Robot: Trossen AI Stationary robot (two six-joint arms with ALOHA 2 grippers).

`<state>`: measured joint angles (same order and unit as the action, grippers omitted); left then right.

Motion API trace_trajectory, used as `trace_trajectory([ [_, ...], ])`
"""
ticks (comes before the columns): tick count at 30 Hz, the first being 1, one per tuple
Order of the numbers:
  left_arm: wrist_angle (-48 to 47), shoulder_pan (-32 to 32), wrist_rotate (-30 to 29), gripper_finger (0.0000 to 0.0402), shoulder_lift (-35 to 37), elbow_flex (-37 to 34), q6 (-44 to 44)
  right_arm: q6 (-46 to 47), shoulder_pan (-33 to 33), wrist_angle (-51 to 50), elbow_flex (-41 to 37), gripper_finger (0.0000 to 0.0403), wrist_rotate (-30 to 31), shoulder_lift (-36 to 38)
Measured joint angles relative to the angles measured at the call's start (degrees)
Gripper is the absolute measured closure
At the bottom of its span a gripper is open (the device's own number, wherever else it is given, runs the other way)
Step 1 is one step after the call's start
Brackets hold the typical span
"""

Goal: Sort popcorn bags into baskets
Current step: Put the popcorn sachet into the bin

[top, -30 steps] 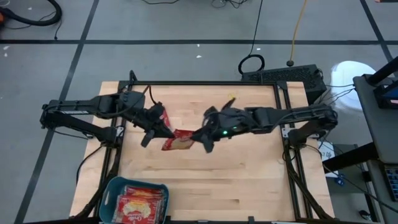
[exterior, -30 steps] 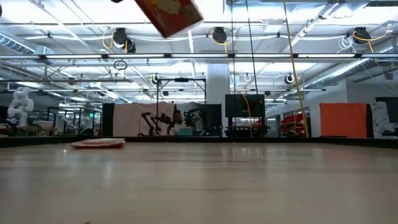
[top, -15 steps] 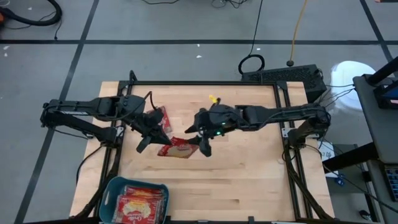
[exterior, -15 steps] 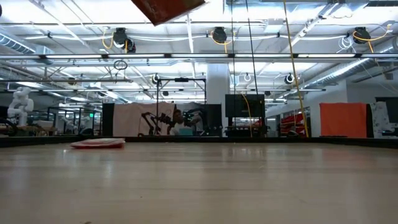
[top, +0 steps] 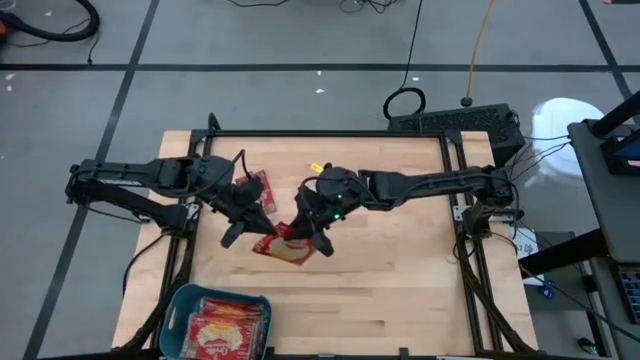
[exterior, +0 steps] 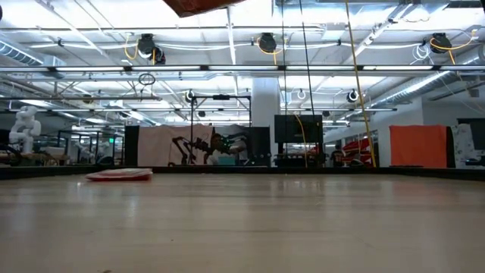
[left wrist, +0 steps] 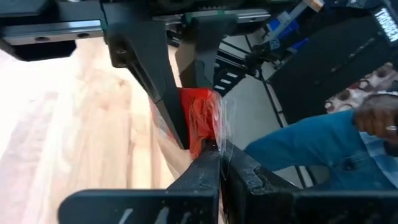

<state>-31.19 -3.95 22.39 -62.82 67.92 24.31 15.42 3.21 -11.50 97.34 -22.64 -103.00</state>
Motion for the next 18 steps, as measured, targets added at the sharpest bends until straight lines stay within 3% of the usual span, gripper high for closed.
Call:
trace_trajectory([
  [4,1.6,0.0,-2.89,0.0398,0.02,0.0,0.03,0.51,-0.31,-1.0,0.0,0.0372,-0.31,0.5],
  [7,3.95,0.02,-6.19,0.0384,0.14,0.0,0.88,0.94,-0.73,-2.39,0.0,0.0385,-0.3,1.31],
  [18,8.19,0.09,-17.73,0.0276,0.18,0.11,3.43,2.28,-2.93,-10.13,-0.17,0.0386,-0.04,1.78],
])
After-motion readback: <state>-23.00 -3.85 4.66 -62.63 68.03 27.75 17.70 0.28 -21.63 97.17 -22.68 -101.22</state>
